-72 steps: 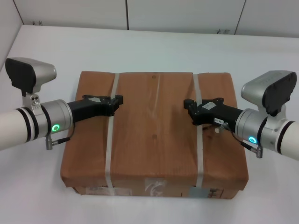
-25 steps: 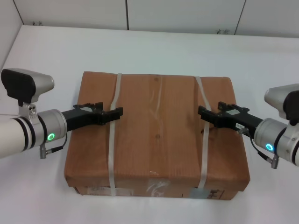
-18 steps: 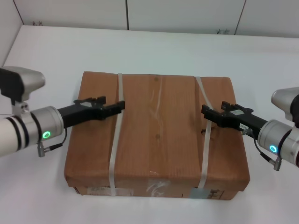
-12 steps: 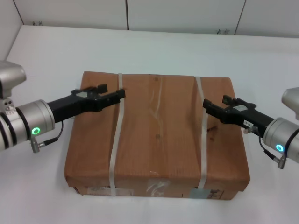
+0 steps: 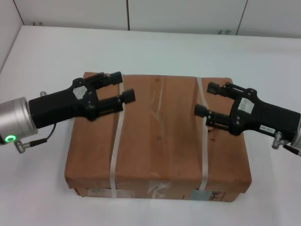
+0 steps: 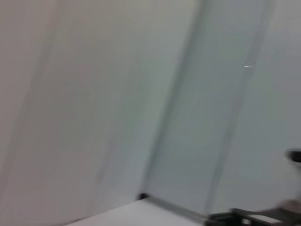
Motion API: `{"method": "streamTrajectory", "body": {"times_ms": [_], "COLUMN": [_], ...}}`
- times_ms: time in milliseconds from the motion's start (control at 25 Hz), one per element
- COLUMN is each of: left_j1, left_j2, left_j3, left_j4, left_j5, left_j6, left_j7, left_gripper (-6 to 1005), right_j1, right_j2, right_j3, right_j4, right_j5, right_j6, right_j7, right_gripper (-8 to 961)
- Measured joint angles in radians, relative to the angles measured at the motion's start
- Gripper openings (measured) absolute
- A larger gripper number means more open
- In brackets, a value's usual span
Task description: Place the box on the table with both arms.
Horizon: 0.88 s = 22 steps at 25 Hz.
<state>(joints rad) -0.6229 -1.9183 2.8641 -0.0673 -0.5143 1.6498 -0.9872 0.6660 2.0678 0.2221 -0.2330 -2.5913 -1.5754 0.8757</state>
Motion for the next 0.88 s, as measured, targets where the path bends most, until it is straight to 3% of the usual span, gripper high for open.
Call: {"method": "streamTrajectory", "body": {"times_ms": [200, 880], "left_j1": [-0.014, -0.019], "left_j2": [0.005, -0.010], "left_j3": [0.002, -0.008], "left_j4": [-0.023, -0.025], "left_j5": [0.067, 0.069], "left_j6": [0.106, 0.101], "left_j7": [0.038, 0.041], "left_gripper": [763, 757], "right_j1": [0.030, 0.031], "right_j2": [0.000, 0.006], "right_j3": [-0.067, -0.068], "right_j4": [-0.049, -0.034], "right_j5": [0.009, 0.046], "right_j6": [-0.113, -0.125], "right_j7": [-0.008, -0.051], "right_gripper": [778, 778]}}
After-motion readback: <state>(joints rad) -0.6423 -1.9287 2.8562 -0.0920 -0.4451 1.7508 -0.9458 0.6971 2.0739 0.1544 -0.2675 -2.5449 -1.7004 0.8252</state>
